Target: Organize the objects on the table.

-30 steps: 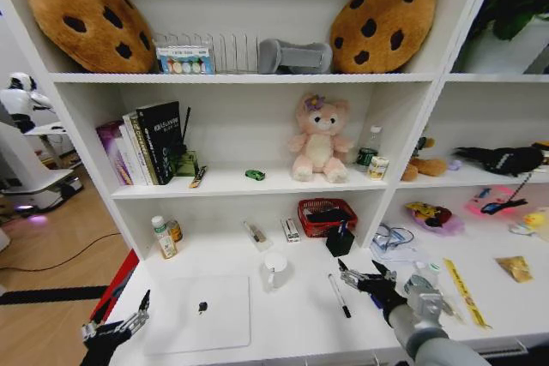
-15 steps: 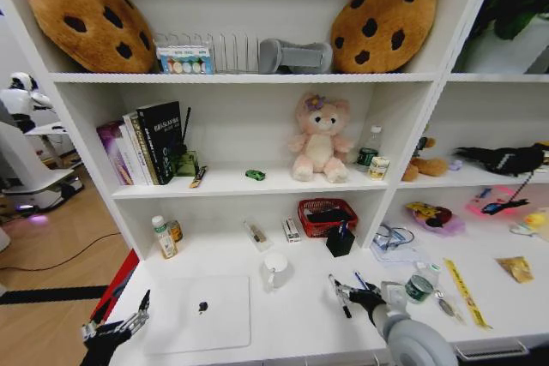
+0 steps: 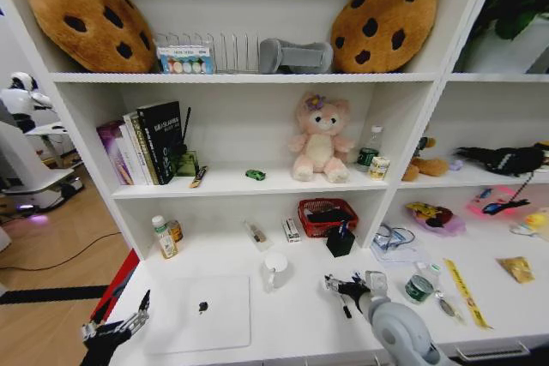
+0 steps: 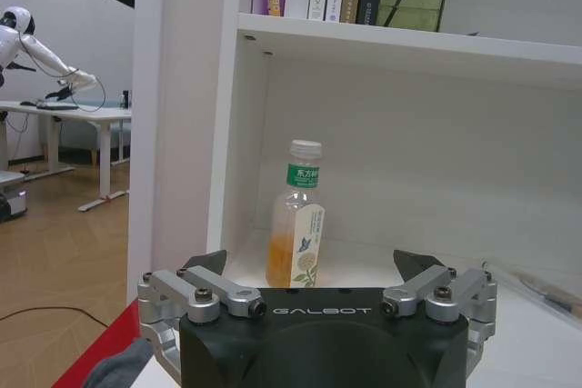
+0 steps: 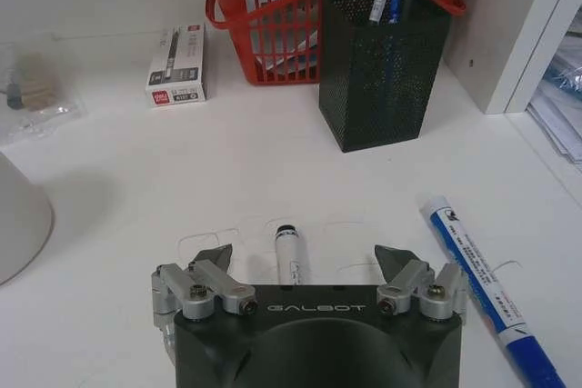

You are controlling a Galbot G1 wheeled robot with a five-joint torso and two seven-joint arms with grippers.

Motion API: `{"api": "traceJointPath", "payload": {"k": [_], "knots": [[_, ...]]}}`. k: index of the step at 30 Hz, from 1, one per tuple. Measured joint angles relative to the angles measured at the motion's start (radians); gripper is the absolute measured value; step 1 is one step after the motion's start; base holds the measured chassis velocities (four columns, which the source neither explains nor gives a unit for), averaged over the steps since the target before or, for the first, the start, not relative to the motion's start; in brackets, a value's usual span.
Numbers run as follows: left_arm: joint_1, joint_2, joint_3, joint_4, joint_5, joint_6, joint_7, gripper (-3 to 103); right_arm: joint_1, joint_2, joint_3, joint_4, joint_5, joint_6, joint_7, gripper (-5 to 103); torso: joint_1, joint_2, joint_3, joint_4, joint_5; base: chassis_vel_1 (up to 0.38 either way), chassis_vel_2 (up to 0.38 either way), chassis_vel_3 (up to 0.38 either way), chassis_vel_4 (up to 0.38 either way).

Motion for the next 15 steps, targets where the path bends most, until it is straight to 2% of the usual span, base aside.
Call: {"api": "traceJointPath", "payload": {"k": [2, 3, 5, 6, 8, 9, 11, 12, 14, 15], "knots": [[0.0, 0.0, 0.0, 0.0, 0.0, 0.0, 0.0, 100, 0.003, 0.0, -0.009, -0.014, -0.009, 0.003, -0.013, 79, 0.0, 0.0, 0.0, 0.0, 0.0, 0.0, 0.0, 0.0, 0.0], [0.0, 0.0, 0.0, 0.0, 0.0, 0.0, 0.0, 100, 0.003, 0.0, -0.009, -0.014, -0.009, 0.003, -0.013, 79, 0.0, 0.0, 0.0, 0.0, 0.0, 0.0, 0.0, 0.0, 0.0], [0.0, 0.0, 0.0, 0.0, 0.0, 0.0, 0.0, 100, 0.009, 0.001, -0.017, -0.023, -0.017, 0.004, -0.017, 68, 0.0, 0.0, 0.0, 0.0001, -0.0001, 0.0, 0.0, 0.0, 0.0], [0.0, 0.0, 0.0, 0.0, 0.0, 0.0, 0.0, 100, 0.009, 0.001, -0.017, -0.023, -0.017, 0.004, -0.017, 68, 0.0, 0.0, 0.0, 0.0001, -0.0001, 0.0, 0.0, 0.0, 0.0], [0.0, 0.0, 0.0, 0.0, 0.0, 0.0, 0.0, 100, 0.01, 0.002, -0.02, -0.025, -0.02, 0.004, -0.018, 57, 0.0, 0.0, 0.0, 0.0001, -0.0002, 0.0, 0.0, 0.0, 0.0], [0.0, 0.0, 0.0, 0.0, 0.0, 0.0, 0.0, 100, 0.01, 0.002, -0.02, -0.025, -0.02, 0.004, -0.018, 57, 0.0, 0.0, 0.0, 0.0001, -0.0002, 0.0, 0.0, 0.0, 0.0], [0.0, 0.0, 0.0, 0.0, 0.0, 0.0, 0.0, 100, 0.009, 0.001, -0.02, -0.025, -0.024, 0.004, -0.019, 47, 0.0, 0.0, 0.0, 0.0, -0.0001, 0.0, 0.0, 0.0, 0.0], [0.0, 0.0, 0.0, 0.0, 0.0, 0.0, 0.0, 100, 0.009, 0.001, -0.02, -0.025, -0.024, 0.004, -0.019, 47, 0.0, 0.0, 0.0, 0.0, -0.0001, 0.0, 0.0, 0.0, 0.0], [0.0, 0.0, 0.0, 0.0, 0.0, 0.0, 0.0, 100, 0.006, 0.001, -0.019, -0.022, -0.025, 0.004, -0.019, 36, 0.0, 0.0, 0.0, 0.0001, -0.0001, 0.0, 0.0, 0.0, 0.0], [0.0, 0.0, 0.0, 0.0, 0.0, 0.0, 0.0, 100, 0.003, 0.001, -0.018, -0.019, -0.025, 0.004, -0.019, 36, 0.0, 0.0, 0.0, 0.0001, 0.0, 0.0, 0.0, 0.0, 0.0]]}}
